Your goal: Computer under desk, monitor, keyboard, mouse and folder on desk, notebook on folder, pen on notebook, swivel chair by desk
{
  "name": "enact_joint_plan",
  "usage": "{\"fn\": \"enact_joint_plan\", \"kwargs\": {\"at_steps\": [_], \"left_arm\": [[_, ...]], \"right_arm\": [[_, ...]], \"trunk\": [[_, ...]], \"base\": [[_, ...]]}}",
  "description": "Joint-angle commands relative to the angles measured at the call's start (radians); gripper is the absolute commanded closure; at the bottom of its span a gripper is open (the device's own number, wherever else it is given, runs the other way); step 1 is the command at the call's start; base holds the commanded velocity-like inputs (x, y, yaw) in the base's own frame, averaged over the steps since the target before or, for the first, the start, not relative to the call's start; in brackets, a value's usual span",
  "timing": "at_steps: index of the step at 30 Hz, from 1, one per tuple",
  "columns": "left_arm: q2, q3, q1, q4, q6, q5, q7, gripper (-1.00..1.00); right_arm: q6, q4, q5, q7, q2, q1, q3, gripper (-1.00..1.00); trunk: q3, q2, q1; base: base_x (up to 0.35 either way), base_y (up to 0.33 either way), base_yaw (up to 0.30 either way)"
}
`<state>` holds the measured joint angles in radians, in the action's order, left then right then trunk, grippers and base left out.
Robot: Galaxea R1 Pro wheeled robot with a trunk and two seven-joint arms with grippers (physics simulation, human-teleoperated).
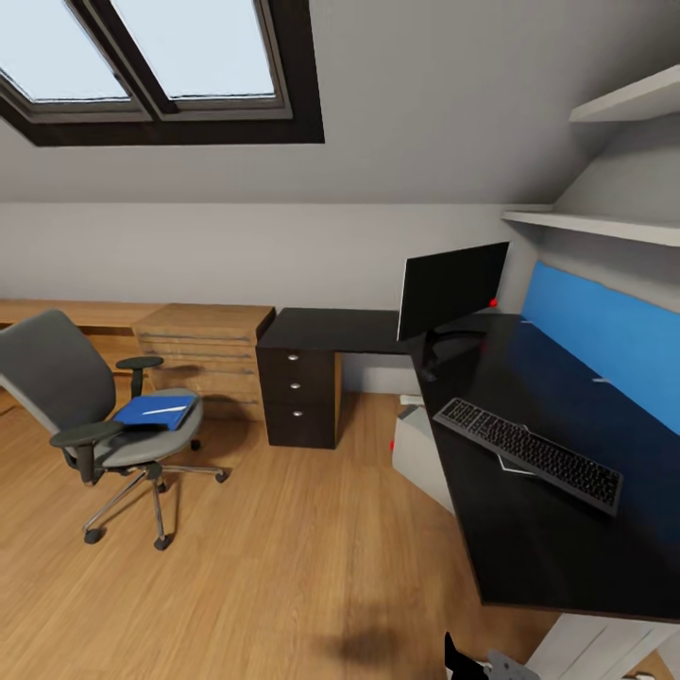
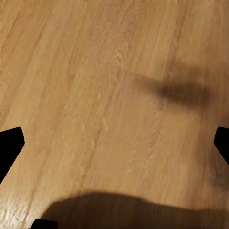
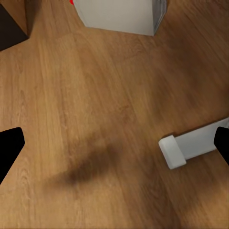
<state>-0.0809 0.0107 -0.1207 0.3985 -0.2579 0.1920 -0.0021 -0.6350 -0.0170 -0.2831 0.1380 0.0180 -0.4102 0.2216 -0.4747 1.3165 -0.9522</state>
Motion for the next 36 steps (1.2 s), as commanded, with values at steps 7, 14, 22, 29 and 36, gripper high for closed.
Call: {"fn": "enact_joint_plan", "kwargs": {"at_steps": [7,14,22,29,36], "left_arm": [[-0.001,0.003,-0.001,0.0,-0.001,0.005,0.004,-1.0],[0.0,0.004,-0.001,0.0,-0.002,0.004,-0.001,-1.0],[0.0,0.004,-0.001,0.0,-0.003,0.004,-0.001,-1.0],[0.0,0.006,-0.001,0.0,-0.003,0.004,-0.001,-1.0],[0.0,0.006,-0.001,0.0,-0.003,0.004,-0.001,-1.0]], "right_arm": [[-0.003,-0.002,-0.01,0.011,0.0,-0.001,0.004,-1.0],[-0.004,-0.003,-0.01,0.011,0.004,-0.001,0.004,-1.0],[-0.004,-0.003,-0.01,0.011,0.003,-0.001,0.004,-1.0],[-0.003,-0.003,-0.01,0.011,0.004,-0.001,0.004,-1.0],[-0.003,-0.003,-0.01,0.011,0.005,-0.001,0.004,-1.0]], "trunk": [[0.021,-0.049,0.027],[0.021,-0.049,0.027],[0.021,-0.049,0.027],[0.021,-0.049,0.027],[0.021,-0.049,0.027]], "base": [[0.0,0.0,0.0],[0.0,0.0,0.0],[0.0,0.0,0.0],[0.002,0.152,0.0],[0.022,0.125,0.0]]}}
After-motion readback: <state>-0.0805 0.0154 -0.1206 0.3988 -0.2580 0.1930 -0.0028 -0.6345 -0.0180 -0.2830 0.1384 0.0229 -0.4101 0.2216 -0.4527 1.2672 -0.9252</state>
